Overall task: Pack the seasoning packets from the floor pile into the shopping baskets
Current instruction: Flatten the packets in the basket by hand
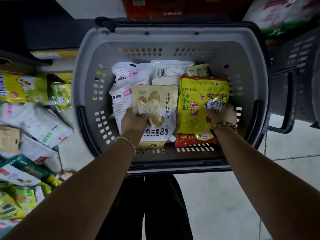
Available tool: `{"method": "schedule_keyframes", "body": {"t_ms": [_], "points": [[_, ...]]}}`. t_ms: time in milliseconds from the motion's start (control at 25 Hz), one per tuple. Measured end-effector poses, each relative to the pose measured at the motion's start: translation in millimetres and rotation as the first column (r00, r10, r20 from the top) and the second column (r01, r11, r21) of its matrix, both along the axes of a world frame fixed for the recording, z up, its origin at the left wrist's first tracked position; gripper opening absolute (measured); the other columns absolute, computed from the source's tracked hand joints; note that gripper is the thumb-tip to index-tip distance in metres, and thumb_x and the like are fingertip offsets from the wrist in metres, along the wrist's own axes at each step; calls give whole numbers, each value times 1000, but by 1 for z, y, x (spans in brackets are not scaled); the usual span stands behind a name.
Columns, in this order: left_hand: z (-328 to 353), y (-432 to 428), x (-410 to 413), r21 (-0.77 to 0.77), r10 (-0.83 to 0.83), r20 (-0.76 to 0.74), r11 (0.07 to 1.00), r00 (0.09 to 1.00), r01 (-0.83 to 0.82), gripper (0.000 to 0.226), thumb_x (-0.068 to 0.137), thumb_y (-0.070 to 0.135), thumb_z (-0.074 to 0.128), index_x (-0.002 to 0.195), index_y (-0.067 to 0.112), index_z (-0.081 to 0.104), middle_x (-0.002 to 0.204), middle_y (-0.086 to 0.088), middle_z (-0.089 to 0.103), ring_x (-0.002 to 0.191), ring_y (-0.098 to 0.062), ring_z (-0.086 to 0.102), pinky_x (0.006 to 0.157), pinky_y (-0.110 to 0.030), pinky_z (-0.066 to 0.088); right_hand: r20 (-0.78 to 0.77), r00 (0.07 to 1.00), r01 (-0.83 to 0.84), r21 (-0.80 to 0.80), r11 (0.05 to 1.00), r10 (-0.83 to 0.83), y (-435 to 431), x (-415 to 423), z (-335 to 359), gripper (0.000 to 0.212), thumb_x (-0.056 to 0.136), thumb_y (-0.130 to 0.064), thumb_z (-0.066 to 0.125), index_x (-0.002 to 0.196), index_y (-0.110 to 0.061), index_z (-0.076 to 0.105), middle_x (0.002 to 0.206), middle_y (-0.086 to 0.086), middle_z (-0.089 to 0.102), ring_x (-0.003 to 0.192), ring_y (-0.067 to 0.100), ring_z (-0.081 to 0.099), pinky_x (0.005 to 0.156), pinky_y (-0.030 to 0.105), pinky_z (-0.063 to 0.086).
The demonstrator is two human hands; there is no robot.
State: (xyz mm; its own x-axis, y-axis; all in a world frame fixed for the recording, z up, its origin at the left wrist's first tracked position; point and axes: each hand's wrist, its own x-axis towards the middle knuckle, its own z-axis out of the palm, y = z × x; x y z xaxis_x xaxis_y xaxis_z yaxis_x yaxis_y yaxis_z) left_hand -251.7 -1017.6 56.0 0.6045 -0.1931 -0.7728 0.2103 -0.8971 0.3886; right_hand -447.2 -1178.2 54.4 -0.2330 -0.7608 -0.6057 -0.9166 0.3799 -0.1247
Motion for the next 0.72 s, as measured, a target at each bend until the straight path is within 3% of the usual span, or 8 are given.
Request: {"method": "schedule_keyframes", "body": {"t_ms": [80, 160, 280, 360, 480, 640, 720], "points": [[5, 0, -3, 38, -257, 183, 966, 949, 255, 54, 77, 28, 68, 125, 14, 47, 123, -9, 51, 110, -25, 51, 82, -35, 47, -39, 988, -150, -12, 989, 150, 7, 5, 1, 80, 79, -30, 71, 143, -18, 25, 147, 12, 26, 133, 32, 31, 98, 48, 39], [8, 2, -11, 79, -590, 332, 795, 736, 601, 78, 78, 38, 69, 142, 22, 27, 145, -13, 28, 130, -30, 32, 101, -44, 38, 61, 952, -305, 71, 950, 301, 17, 11, -1, 79, 83, -33, 66, 146, -31, 19, 155, 5, 8, 140, 28, 15, 107, 55, 30], [4, 0, -28, 110, -822, 245, 551, 514, 827, 97, 84, 37, 68, 151, 30, -3, 157, -13, -10, 144, -36, -4, 114, -55, 20, 221, 887, -455, 267, 850, 405, 38, 12, -5, 94, 79, -48, 64, 143, -47, -4, 155, -6, -11, 143, 23, -7, 113, 58, 7], [-4, 0, -35, 157, -856, 197, 509, 478, 846, 100, 87, 35, 65, 149, 29, -13, 154, -14, -24, 143, -39, -16, 116, -56, 11, 195, 834, -552, 310, 774, 517, 49, 11, -8, 110, 73, -53, 68, 130, -58, -26, 152, -6, -25, 141, 23, -18, 108, 60, 1], [-11, -1, -42, 236, -876, 217, 474, 430, 848, 105, 86, 33, 64, 148, 24, -21, 152, -20, -28, 141, -44, -18, 113, -56, 11, 131, 767, -634, 311, 708, 629, 57, 12, -14, 124, 69, -52, 71, 109, -60, -46, 146, -1, -38, 137, 28, -27, 106, 64, 1], [-23, 0, -58, 317, -865, 289, 491, 411, 811, 87, 95, 19, 46, 146, 19, -24, 152, -27, -22, 141, -49, -11, 112, -58, 17, 45, 752, -645, 252, 721, 657, 68, 15, -27, 129, 78, -34, 71, 106, -51, -54, 137, 3, -46, 137, 34, -27, 108, 66, 7], [-24, -1, -61, 313, -850, 307, 516, 429, 797, 79, 98, 15, 38, 145, 19, -25, 153, -27, -21, 141, -49, -11, 112, -58, 17, 29, 754, -645, 225, 730, 656, 72, 15, -29, 129, 80, -29, 71, 107, -51, -53, 142, 6, -42, 138, 35, -24, 107, 65, 9]]}}
